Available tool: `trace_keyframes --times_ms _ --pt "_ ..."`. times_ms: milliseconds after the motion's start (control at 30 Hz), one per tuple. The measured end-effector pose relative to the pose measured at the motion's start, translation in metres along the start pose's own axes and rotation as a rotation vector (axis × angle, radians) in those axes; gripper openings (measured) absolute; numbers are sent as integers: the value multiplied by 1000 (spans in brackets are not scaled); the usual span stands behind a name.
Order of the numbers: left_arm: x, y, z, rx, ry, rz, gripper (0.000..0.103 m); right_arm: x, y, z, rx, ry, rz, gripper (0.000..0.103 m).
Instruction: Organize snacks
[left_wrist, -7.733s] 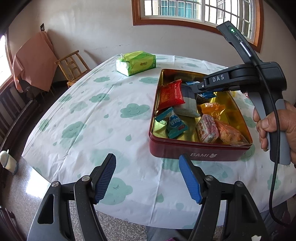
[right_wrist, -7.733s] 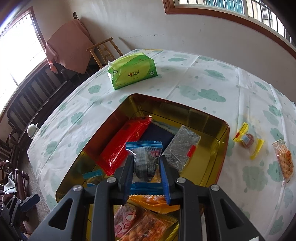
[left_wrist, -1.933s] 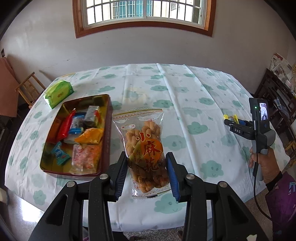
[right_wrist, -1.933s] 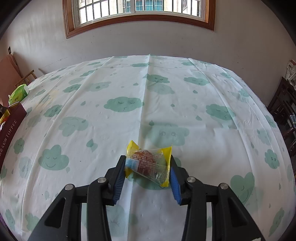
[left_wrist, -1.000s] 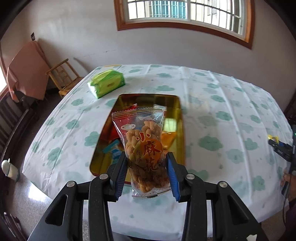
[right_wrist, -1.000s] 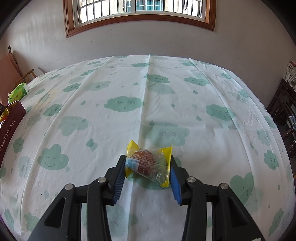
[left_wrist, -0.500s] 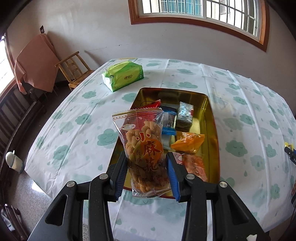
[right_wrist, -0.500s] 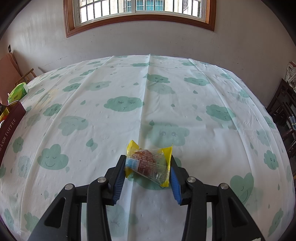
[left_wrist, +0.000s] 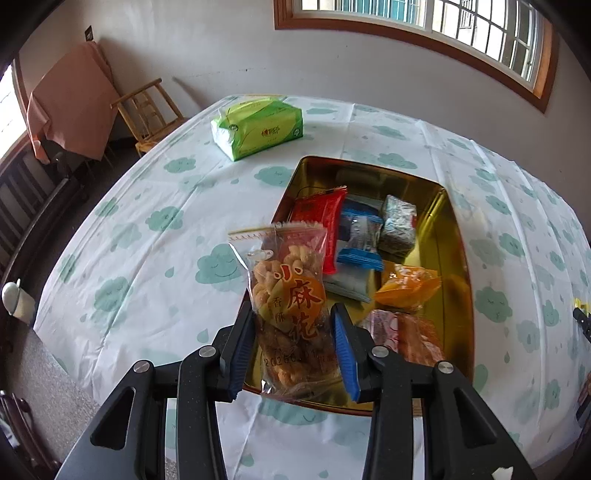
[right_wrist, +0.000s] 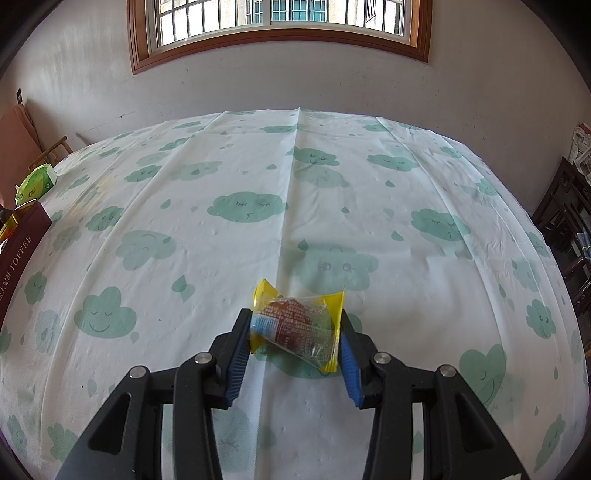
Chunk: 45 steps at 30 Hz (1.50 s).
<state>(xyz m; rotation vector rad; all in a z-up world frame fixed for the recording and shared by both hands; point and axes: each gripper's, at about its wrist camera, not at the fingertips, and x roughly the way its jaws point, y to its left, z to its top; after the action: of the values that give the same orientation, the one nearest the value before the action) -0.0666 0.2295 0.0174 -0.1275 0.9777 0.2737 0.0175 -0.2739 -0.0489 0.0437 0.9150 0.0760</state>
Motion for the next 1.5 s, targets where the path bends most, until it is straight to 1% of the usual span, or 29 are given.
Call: trace_keyframes --times_ms 100,267,433,633,733,800,900,1033,1233,1333,1500 --pt "6 1 1 4 8 5 35 0 0 0 0 0 0 44" --pt "10 -3 3 12 11 12 35 0 0 0 0 0 0 44" --pt "8 -7 3 18 6 6 35 0 0 0 0 0 0 45" --pt "2 -17 1 61 -13 -7 35 0 0 0 -1 0 -1 45" --pt "-5 -22 1 82 -37 -9 36 0 0 0 -1 0 0 45" --pt "-12 -23 1 92 -61 3 38 0 0 0 -1 0 0 45" --pt "-23 -26 2 103 -92 12 38 0 1 0 -1 0 -1 45" --pt "-35 -27 1 106 -109 16 40 0 1 0 -5 0 -6 45" --pt "-54 -27 -6 113 -151 39 44 -2 8 0 -41 -8 -56 44" --pt "-62 -23 -10 105 -162 41 45 -4 7 -3 -9 -5 -37 43" --pt "-69 -19 -16 101 -160 37 45 -15 16 -12 15 -19 1 43"
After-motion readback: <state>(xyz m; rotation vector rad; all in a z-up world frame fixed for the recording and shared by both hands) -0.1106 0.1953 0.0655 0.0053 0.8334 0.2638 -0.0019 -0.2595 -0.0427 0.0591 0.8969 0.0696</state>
